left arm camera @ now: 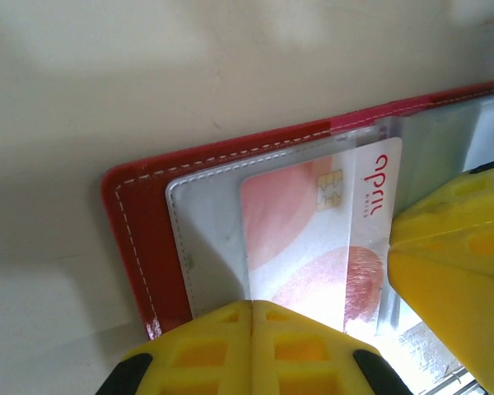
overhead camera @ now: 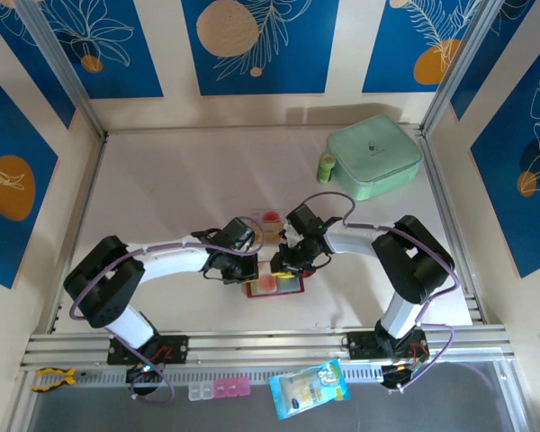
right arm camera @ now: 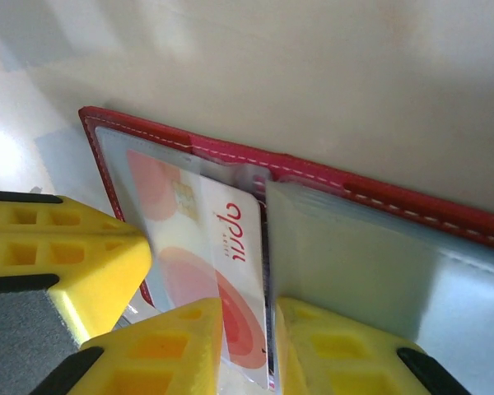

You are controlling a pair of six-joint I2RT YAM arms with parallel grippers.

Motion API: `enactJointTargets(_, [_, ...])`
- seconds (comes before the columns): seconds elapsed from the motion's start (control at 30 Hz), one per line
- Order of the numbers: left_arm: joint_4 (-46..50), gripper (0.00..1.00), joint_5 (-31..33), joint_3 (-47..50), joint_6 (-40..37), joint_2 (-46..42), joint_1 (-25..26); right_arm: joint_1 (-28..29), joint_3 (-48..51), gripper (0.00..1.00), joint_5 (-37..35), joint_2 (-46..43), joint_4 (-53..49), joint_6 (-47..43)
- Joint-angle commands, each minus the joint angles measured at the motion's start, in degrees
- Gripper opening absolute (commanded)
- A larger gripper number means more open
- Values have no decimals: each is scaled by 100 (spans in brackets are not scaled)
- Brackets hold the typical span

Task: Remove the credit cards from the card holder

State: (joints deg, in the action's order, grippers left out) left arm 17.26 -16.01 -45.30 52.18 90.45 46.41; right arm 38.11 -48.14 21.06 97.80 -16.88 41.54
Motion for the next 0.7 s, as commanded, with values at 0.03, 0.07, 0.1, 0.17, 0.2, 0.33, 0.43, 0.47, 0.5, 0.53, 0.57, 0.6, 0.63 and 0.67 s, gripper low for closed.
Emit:
enactJointTargets(0.03, [148, 0, 99, 117, 27, -69, 35, -23, 105, 25, 166, 92, 45, -21])
enactJointTargets(0.07, [128, 0, 83, 127, 28, -40, 35, -20, 112, 24, 170, 92, 45, -31])
enactJointTargets(0.1, [101, 0, 65, 147, 35, -8, 35, -24, 112, 24, 175, 99, 44, -32])
enactJointTargets(0.17, [63, 0, 56, 188, 49, 23, 35, -23, 118, 24, 194, 113, 54, -42])
enactJointTargets(0.2, [67, 0, 59, 196, 46, 33, 34, -23, 121, 24, 201, 123, 62, -41])
enactJointTargets(0.33, [67, 0, 72, 249, 44, 53, 34, -23, 142, 25, 287, 134, 136, -15])
enactJointTargets(0.43, [33, 0, 59, 267, 48, 73, 34, -21, 211, 24, 432, 63, 306, 50])
enactJointTargets(0.47, [24, 0, 59, 267, 61, 75, 35, -21, 232, 24, 471, 32, 363, 80])
enactJointTargets(0.5, [15, 0, 54, 272, 71, 85, 39, -19, 249, 24, 502, 1, 401, 104])
enactJointTargets(0.53, [5, 0, 54, 263, 73, 86, 35, -18, 260, 23, 522, -23, 429, 128])
enactJointTargets(0.57, [5, 0, 54, 254, 73, 99, 38, -23, 272, 23, 540, -48, 460, 135])
enactJointTargets(0.6, [6, 0, 46, 250, 73, 110, 39, -19, 284, 22, 555, -68, 469, 148])
enactJointTargets(0.63, [6, 0, 39, 241, 72, 108, 35, -20, 288, 21, 565, -81, 483, 153])
enactJointTargets(0.67, [5, 0, 37, 241, 66, 121, 36, -18, 295, 20, 583, -101, 492, 162])
